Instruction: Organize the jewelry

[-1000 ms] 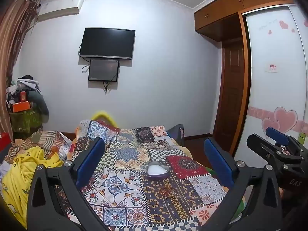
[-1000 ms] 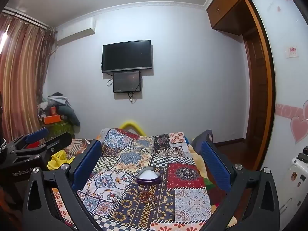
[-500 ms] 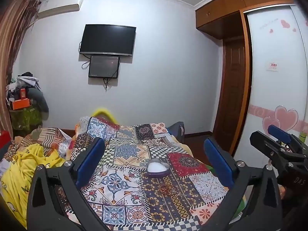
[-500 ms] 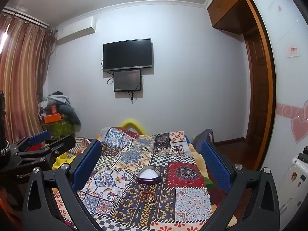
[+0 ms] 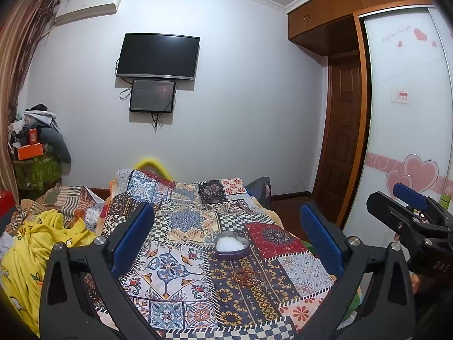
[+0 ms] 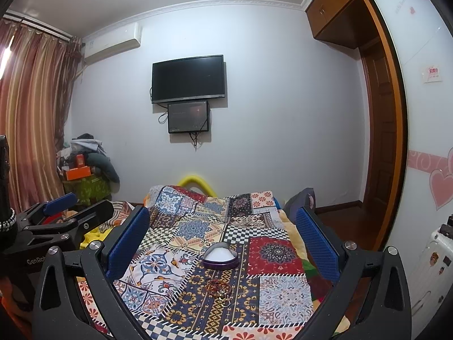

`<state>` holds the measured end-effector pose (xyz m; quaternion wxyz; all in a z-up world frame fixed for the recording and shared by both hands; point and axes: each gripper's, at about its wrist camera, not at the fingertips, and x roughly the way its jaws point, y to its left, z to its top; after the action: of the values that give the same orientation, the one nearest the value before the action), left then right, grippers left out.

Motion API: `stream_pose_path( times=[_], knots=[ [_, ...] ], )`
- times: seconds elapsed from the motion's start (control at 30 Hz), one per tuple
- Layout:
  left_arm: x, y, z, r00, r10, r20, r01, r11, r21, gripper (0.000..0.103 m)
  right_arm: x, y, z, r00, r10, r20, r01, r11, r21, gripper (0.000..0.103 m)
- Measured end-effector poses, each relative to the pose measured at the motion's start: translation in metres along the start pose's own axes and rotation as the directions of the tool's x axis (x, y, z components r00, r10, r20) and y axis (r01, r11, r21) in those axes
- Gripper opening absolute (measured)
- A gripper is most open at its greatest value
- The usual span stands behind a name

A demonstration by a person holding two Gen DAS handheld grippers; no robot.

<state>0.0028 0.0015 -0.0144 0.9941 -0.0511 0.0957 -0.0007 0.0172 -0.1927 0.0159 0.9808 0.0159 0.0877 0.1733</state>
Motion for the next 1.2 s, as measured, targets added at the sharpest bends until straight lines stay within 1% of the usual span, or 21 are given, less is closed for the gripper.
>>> stream_pose_path(
  times=[0.73, 1.1, 1.2],
  knots=[
    [0.0016, -0.002, 0.0073, 1.0, -0.004, -0.011, 0.004, 1.0, 0.016, 0.103, -0.0003, -0.0017, 0.003, 1.0, 0.001, -0.005, -0.001, 1.0, 0.008, 0.102],
    [-0.0035, 0.0047, 0.0071, 1.0, -0.004, -0.012, 0.004, 1.0, 0.013, 0.103, 0.0001, -0.0044, 0.003, 1.0, 0.002, -0.008, -0.002, 1.0, 0.012, 0.102],
    [0.0016, -0.002, 0.0084, 1.0, -0.005, -0.013, 0.006, 1.0, 0.017, 0.103, 0.0001, -0.0043, 0.0032, 1.0, 0.001, -0.008, -0.001, 1.0, 0.011, 0.102]
  ],
)
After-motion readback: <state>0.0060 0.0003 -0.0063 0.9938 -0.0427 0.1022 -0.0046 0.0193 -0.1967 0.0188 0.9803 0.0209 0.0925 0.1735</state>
